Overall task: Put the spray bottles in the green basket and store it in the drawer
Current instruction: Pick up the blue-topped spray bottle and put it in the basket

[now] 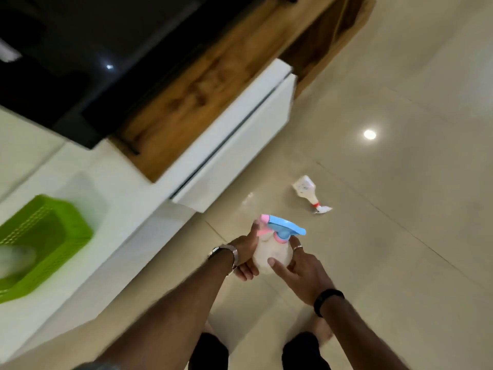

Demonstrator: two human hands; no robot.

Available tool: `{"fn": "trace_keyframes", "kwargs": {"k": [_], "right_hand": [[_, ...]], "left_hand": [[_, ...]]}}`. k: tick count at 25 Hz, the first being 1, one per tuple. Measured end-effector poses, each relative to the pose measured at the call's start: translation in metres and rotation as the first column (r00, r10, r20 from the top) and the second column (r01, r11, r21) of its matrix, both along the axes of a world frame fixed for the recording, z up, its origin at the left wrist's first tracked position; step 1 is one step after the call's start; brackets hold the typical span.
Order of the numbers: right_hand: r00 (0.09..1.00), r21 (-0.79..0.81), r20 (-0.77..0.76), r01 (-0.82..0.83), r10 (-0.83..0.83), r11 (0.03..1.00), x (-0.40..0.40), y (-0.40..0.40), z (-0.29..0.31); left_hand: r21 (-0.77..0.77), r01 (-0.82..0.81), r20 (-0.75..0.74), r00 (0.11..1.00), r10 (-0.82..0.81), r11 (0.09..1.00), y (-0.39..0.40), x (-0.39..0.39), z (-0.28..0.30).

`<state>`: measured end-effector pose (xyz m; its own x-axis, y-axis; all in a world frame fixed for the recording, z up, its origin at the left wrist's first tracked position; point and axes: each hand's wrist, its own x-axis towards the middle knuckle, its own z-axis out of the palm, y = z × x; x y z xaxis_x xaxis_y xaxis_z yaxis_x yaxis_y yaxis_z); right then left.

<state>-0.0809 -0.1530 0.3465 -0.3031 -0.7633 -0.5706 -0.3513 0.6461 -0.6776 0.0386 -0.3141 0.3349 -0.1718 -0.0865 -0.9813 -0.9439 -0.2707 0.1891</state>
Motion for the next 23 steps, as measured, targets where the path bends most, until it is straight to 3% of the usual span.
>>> {"fn": "trace_keyframes", "kwargs": {"k": [2, 4, 6, 8, 11, 16, 20, 23], "right_hand": [[0.99, 0.015, -0.099, -0.101, 0.102, 0.995, 0.047, -0.049, 0.013], [0.964, 0.011, -0.179, -0.198, 0.197, 0.98, 0.101, -0.1, 0.024], [0.937, -0.023, -0.218, -0.283, 0.272, 0.959, 0.154, -0.148, 0.038], [0.909, -0.087, -0.257, -0.359, 0.327, 0.929, 0.206, -0.192, 0.051], [0.867, -0.153, -0.276, -0.465, 0.414, 0.872, 0.272, -0.244, 0.07], [0.809, -0.306, -0.271, -0.587, 0.523, 0.75, 0.386, -0.316, 0.073], [0.811, -0.365, -0.217, -0.584, 0.543, 0.725, 0.442, -0.356, 0.053], [0.822, -0.313, -0.225, -0.57, 0.523, 0.76, 0.466, -0.376, 0.032]], "left_hand": [[-0.013, -0.097, -0.018, 0.995, 0.097, 0.995, -0.025, 0.061, 0.02], [-0.165, -0.212, -0.077, 0.976, 0.202, 0.963, -0.049, 0.127, 0.039], [-0.417, -0.296, -0.166, 0.954, 0.248, 0.86, -0.071, 0.189, 0.056], [-0.576, -0.45, -0.344, 0.891, 0.297, 0.683, -0.087, 0.25, 0.071], [-0.602, -0.674, -0.585, 0.737, 0.337, 0.429, -0.099, 0.32, 0.097], [-0.598, -0.786, -0.661, 0.595, 0.457, 0.158, -0.137, 0.419, 0.097], [-0.554, -0.829, -0.69, 0.505, 0.518, 0.071, -0.165, 0.46, 0.077], [-0.498, -0.86, -0.688, 0.472, 0.551, 0.115, -0.179, 0.473, 0.053]]}}
